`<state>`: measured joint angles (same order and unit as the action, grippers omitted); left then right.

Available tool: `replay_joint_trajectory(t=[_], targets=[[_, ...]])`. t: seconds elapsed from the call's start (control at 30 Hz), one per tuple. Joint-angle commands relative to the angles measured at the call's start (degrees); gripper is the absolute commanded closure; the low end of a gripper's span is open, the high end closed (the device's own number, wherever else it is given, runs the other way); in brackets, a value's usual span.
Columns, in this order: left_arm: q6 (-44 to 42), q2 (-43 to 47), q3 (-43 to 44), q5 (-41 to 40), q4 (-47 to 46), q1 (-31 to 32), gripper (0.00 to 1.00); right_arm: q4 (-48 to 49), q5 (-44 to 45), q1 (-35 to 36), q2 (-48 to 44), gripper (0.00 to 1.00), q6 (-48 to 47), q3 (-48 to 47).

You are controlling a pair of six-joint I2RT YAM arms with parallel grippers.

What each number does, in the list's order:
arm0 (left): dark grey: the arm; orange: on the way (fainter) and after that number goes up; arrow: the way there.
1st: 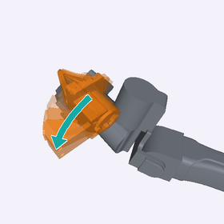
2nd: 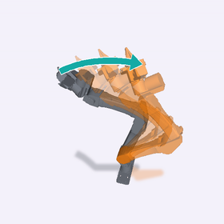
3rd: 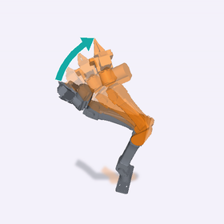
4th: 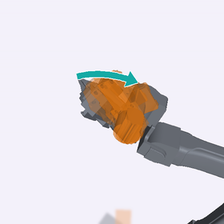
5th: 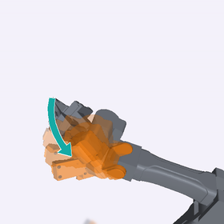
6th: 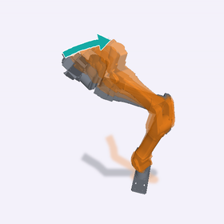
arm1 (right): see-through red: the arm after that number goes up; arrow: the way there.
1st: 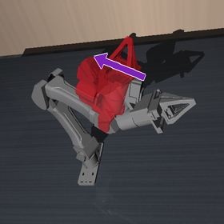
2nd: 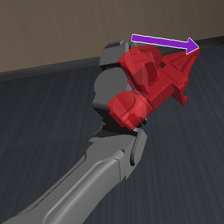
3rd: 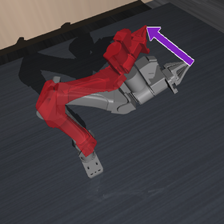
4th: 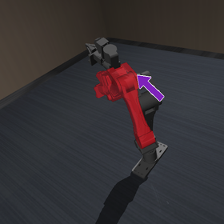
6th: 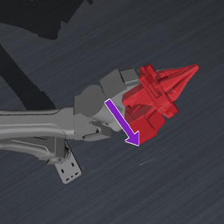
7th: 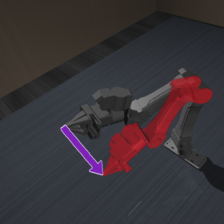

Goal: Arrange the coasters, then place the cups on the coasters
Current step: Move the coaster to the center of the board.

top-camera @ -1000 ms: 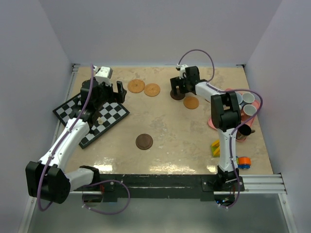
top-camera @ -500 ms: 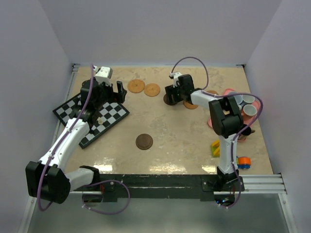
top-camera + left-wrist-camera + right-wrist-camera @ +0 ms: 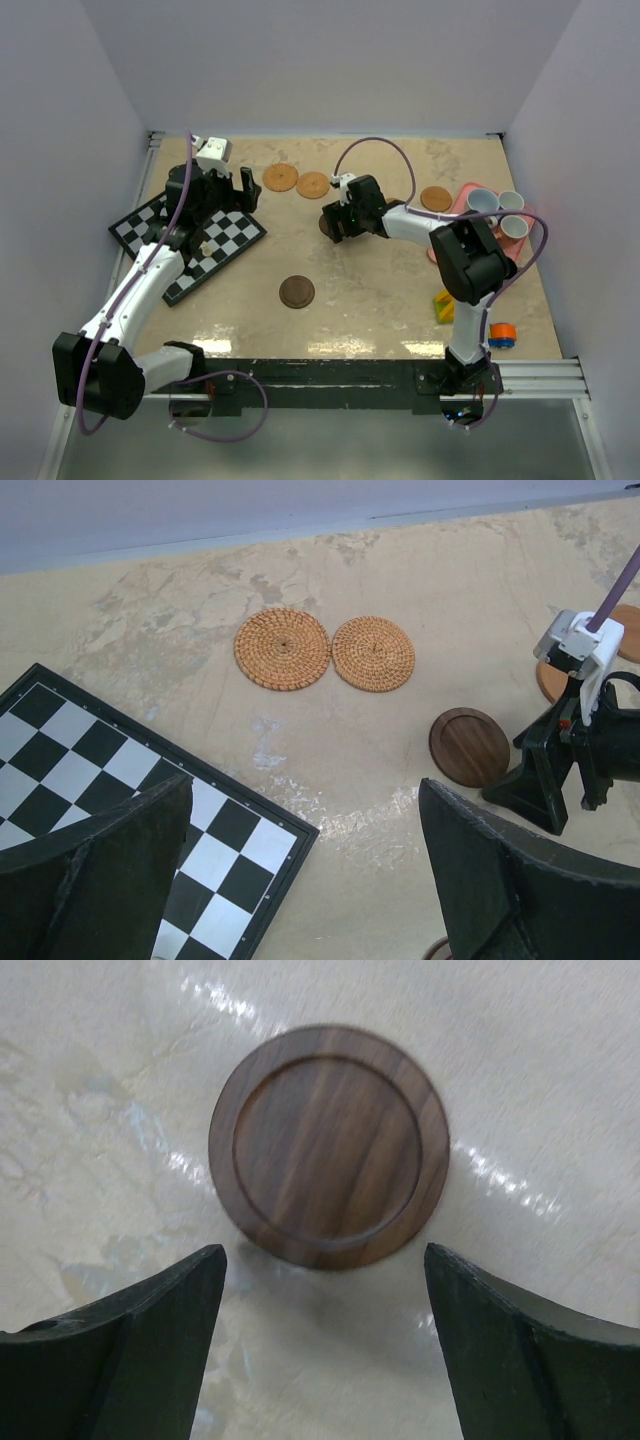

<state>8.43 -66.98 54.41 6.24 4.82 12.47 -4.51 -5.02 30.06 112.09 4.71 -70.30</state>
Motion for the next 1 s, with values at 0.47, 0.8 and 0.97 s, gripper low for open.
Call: replay_joint_trajectory(t=[0.47, 0.8, 0.97], targets=[[1.42, -0.25, 0.08, 0.09, -2.18, 0.54, 0.00, -6.12, 8.70, 3.51, 2.33, 0.02, 3.02, -14.68], [1.33, -0.43, 0.25, 0.26, -2.10, 0.54, 0.00, -4.89, 15.29, 5.00, 7.26, 0.01, 4.61, -18.29], [1.33, -0.43, 0.26, 0.44, -2.09, 0.54, 0.00, -4.10, 16.62, 5.09, 8.31, 0.01, 4.78, -17.15]])
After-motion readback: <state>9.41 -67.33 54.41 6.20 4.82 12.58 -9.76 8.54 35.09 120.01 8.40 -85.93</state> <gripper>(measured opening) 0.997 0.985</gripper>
